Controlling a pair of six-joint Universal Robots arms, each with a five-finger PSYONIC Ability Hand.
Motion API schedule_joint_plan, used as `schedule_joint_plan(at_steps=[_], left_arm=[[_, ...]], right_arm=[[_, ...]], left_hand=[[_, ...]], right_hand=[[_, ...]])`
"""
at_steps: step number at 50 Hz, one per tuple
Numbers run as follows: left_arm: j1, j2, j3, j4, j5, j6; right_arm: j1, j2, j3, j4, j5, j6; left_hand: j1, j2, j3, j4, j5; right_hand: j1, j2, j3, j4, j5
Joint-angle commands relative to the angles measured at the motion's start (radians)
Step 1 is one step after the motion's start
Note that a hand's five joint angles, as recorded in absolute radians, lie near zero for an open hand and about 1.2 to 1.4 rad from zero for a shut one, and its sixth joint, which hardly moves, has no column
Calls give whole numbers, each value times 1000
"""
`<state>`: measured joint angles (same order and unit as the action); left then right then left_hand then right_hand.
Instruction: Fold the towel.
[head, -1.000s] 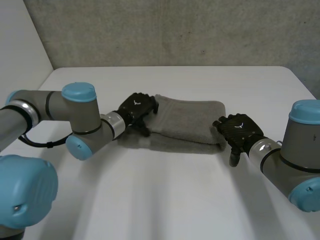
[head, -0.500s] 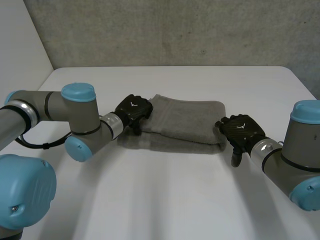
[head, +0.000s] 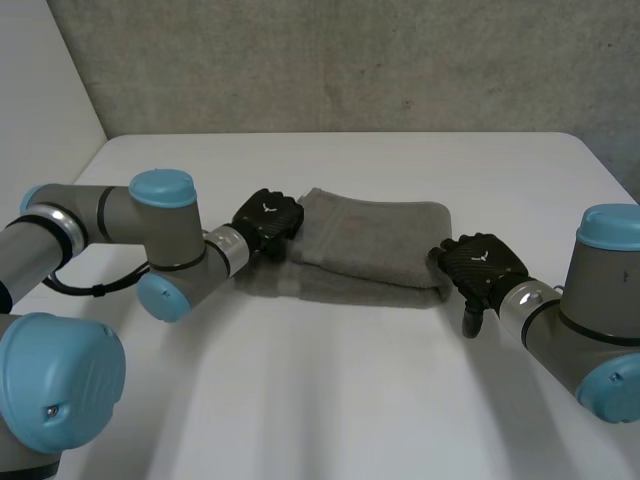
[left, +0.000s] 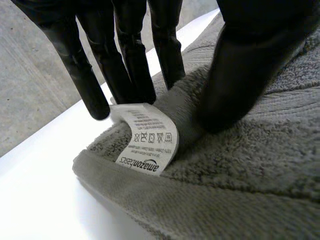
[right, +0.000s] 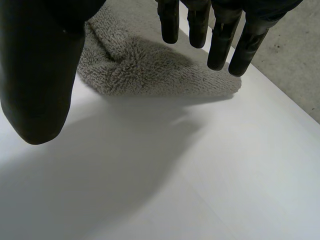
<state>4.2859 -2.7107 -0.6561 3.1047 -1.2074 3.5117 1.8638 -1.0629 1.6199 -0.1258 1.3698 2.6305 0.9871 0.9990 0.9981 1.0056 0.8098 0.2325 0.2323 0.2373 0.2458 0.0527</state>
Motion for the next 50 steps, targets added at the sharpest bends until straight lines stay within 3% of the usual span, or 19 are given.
schedule_joint_plan(at_steps=[1, 7, 14, 21, 30, 38, 39, 40, 41, 42, 50], left_arm=[[-3, 9, -5, 0, -1, 1], [-26, 77, -46, -8, -3, 0], [-12, 281, -298, 18, 2, 4], [11, 442, -554, 129, 3, 6], [51, 479, -691, 209, 0, 66], [55, 439, -721, 215, -1, 167], [57, 430, -721, 213, -4, 173], [61, 428, -721, 213, -12, 173], [61, 428, -721, 213, -12, 173], [63, 428, -724, 212, -20, 173], [64, 479, -743, 203, -34, 158]], right_arm=[[-5, -5, 0, 0, 0, 0], [-3, -15, -5, 0, 0, 6], [5, -31, -8, -5, 0, 17], [6, -38, -2, -11, 0, 19], [9, -37, 2, -29, 0, 19], [9, -9, -2, -107, -5, 85], [9, 1, -3, -120, -11, 110], [9, 10, -5, -129, -24, 135], [9, 11, -5, -129, -25, 135], [8, 20, -9, -135, -47, 160], [9, 63, -29, -138, -127, 273]], left_hand=[[363, 351, 352, 344, 365], [409, 397, 398, 391, 412], [409, 397, 398, 391, 412], [409, 397, 398, 391, 412], [377, 365, 366, 359, 380], [175, 163, 164, 156, 178], [41, 29, 30, 23, 44], [-236, -248, -247, -255, -234], [-239, -251, -250, -258, -236], [-440, -452, -451, -458, -437], [-539, -550, -550, -557, -536]], right_hand=[[-58, -58, -63, -71, -53], [-58, -58, -63, -71, -53], [-58, -58, -63, -71, -53], [-58, -58, -63, -71, -53], [-58, -58, -63, -71, -53], [-58, -58, -63, -71, -53], [-58, -58, -63, -71, -53], [-45, -45, -50, -58, -40], [-45, -45, -50, -58, -40], [-19, -18, -23, -32, -13], [99, 99, 94, 86, 104]])
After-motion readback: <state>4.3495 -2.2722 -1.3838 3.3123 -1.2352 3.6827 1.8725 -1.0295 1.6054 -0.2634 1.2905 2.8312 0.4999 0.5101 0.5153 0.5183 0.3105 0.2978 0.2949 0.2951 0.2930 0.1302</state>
